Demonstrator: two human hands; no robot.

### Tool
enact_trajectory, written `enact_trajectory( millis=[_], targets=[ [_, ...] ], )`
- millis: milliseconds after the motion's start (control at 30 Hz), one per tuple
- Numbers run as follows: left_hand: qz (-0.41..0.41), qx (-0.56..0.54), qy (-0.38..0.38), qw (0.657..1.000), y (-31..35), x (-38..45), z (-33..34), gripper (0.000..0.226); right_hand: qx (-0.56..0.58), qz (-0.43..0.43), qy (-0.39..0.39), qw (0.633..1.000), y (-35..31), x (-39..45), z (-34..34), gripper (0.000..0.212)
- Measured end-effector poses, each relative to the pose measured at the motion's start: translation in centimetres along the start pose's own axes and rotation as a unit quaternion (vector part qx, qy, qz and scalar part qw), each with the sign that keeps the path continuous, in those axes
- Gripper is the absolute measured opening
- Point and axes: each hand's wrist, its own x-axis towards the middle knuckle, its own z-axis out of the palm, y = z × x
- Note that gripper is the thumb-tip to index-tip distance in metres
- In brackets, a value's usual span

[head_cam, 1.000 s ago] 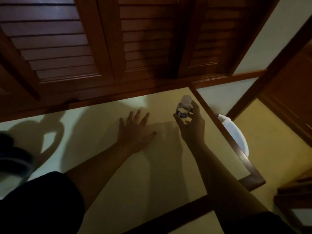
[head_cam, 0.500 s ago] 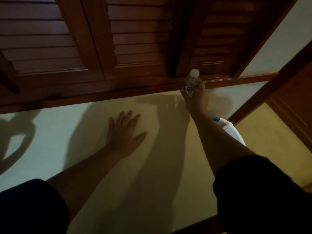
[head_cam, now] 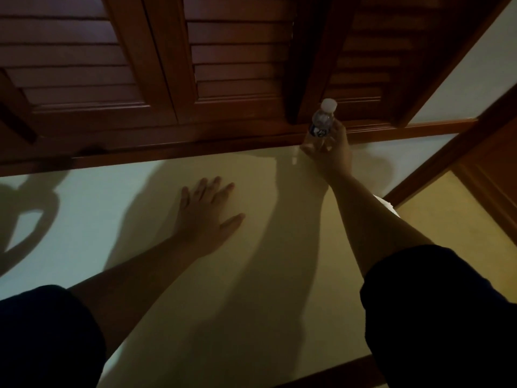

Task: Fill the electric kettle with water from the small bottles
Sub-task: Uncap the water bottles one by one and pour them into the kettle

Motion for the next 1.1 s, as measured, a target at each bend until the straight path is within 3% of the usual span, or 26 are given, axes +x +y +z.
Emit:
enact_trajectory(
  millis=[100, 233, 333, 467, 600, 733, 833, 1100],
  targets=[
    [-0.004, -0.012, -0.021, 1.0, -0.1, 0.0, -0.5, 0.09, 0.025, 0.036, 0.052, 0.998, -0.2, -3.2, -0.5, 0.107],
    [-0.022, -0.076, -0.044, 0.996, -0.6, -0.6, -2.1, 0.087, 0.075, 0.001, 0.086, 0.993, -2.3, -11.3, 0.6, 0.082],
    [-0.044, -0.19, -0.007, 0.981, -1.8, -3.8, -4.4, 0.077, 0.111, 0.005, -0.023, 0.994, -6.0, -18.2, 2.2, 0.068],
    [-0.092, -0.361, 0.014, 0.928, -4.9, -11.6, -8.0, 0.057, 0.095, -0.04, -0.188, 0.977, -10.9, -25.4, 5.8, 0.049],
    [-0.147, -0.433, 0.038, 0.888, -10.1, -21.1, -11.0, 0.037, 0.105, -0.083, -0.296, 0.946, -16.7, -31.9, 9.6, 0.046],
    [-0.164, -0.468, 0.126, 0.859, -15.8, -31.0, -13.2, 0.034, 0.142, -0.094, -0.389, 0.905, -22.5, -38.8, 14.0, 0.046],
    [-0.174, -0.48, 0.164, 0.844, -20.7, -37.8, -14.5, 0.036, 0.16, -0.117, -0.421, 0.885, -26.6, -44.1, 17.8, 0.046],
    [-0.199, -0.454, 0.26, 0.829, -32.3, -49.0, -17.6, 0.036, 0.189, -0.144, -0.415, 0.878, -34.5, -55.7, 27.7, 0.046]
  ],
)
